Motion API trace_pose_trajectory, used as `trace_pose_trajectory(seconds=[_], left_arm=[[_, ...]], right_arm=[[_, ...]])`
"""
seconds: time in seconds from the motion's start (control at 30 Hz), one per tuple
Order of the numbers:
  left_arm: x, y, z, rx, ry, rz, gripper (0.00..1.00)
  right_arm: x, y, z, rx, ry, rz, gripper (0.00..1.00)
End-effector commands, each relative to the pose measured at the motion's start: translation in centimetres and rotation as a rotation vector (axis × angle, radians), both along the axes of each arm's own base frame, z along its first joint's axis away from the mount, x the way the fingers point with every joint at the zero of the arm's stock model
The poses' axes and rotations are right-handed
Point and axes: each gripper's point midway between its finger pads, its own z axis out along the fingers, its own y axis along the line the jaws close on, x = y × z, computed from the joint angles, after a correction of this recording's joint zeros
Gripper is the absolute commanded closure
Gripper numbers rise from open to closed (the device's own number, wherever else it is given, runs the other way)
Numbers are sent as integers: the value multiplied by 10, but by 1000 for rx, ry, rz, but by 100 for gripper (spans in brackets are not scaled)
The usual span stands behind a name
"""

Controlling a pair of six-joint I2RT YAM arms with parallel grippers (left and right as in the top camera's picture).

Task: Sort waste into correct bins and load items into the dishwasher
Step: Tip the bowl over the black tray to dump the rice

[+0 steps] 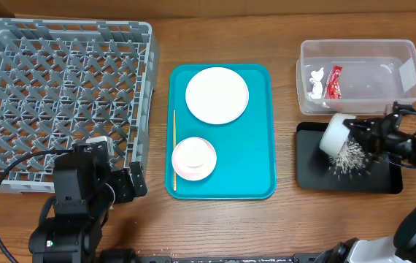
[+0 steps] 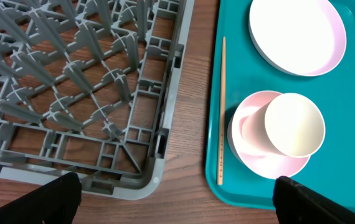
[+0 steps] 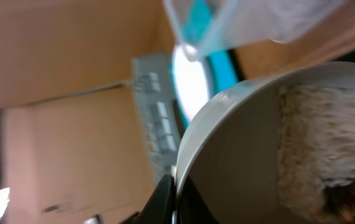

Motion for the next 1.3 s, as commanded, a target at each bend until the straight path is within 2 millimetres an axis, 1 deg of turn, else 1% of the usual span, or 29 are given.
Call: trace_pose_trajectory(seconds=[0.0,0.2,0.53,1.17,1.23,1.27], left_arm=[[3,0,10,-11,-28,12,0],[3,0,10,-11,-28,12,0],[3,0,10,-11,-28,12,0],[3,0,10,-11,-28,12,0],[3,0,10,-11,-28,12,0],[3,0,10,-11,-28,12,0]], right_arm=[[-1,0,35,170,-134,-17,96],[-3,-3,53,289,-153,-37,96],[-4,-2,52,324,-105,-46,96],[-4,-2,52,325,-103,-46,96],[-4,-2,51,314,-105,-45,96],[-4,-2,46,292,-89,-47,96]])
